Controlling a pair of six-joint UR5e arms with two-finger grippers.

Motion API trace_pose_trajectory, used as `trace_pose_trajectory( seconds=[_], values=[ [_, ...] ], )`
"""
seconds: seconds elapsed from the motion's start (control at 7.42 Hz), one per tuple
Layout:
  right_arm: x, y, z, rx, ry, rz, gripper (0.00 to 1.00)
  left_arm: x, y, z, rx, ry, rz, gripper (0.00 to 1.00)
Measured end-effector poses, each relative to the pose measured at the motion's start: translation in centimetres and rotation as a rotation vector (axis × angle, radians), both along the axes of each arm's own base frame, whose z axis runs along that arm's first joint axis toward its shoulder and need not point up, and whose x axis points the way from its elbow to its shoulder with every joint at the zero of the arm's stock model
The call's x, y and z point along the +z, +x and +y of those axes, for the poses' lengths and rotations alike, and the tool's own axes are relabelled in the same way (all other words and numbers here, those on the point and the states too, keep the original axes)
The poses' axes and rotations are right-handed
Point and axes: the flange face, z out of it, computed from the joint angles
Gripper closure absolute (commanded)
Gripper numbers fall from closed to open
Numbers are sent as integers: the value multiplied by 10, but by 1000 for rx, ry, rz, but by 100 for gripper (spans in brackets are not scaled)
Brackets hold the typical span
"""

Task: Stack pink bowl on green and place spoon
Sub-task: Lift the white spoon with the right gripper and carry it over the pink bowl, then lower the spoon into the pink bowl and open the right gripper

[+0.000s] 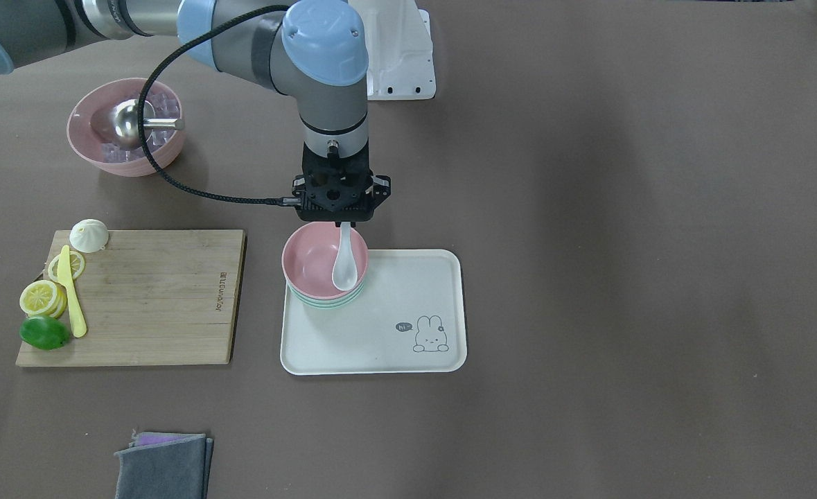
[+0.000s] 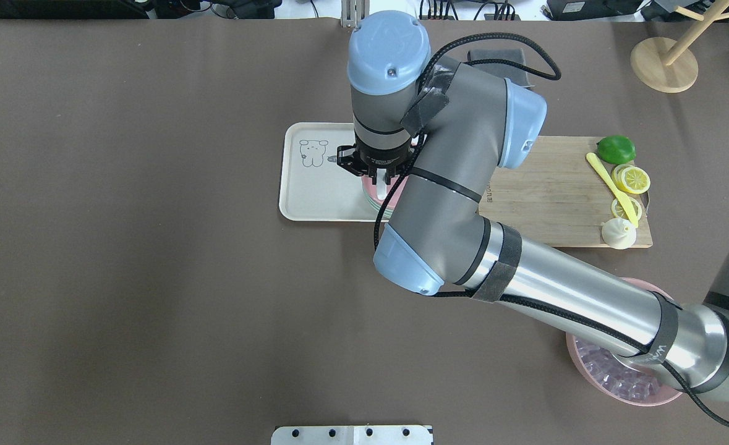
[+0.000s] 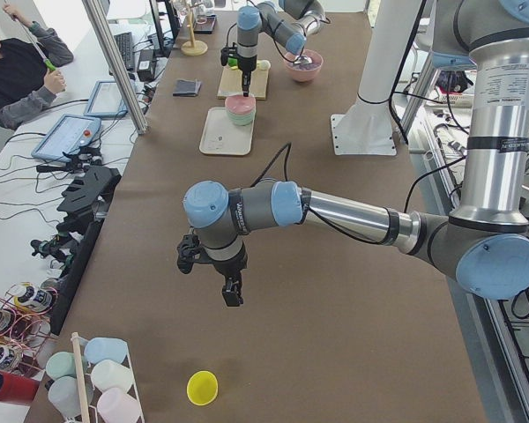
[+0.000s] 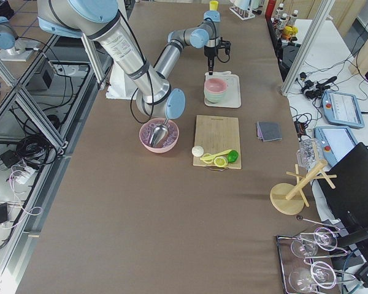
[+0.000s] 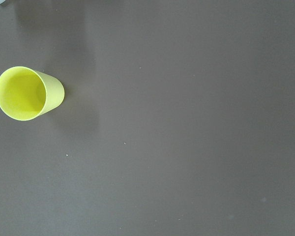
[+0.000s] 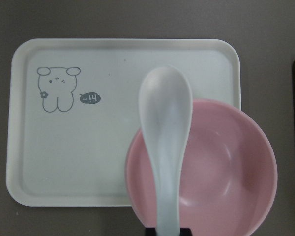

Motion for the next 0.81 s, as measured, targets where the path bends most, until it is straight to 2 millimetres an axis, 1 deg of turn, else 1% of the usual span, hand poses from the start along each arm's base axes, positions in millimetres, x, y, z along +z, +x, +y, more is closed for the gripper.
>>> trace_pose_trajectory(
  seconds=[0.27,0.4,0.54,0.67,0.81],
  values=[
    [24,-6,5,-10,-7,32,100,0,0,0,0,0,0,1],
    [34,-7,6,-13,-12,46,69,0,0,0,0,0,0,1],
    [41,-7,6,-21,-11,56,22,0,0,0,0,0,0,1],
    [45,-8,5,-31,-6,62,1,0,0,0,0,0,0,1],
    [46,-8,5,-36,-3,64,0,0,0,0,1,1,0,1]
  ],
)
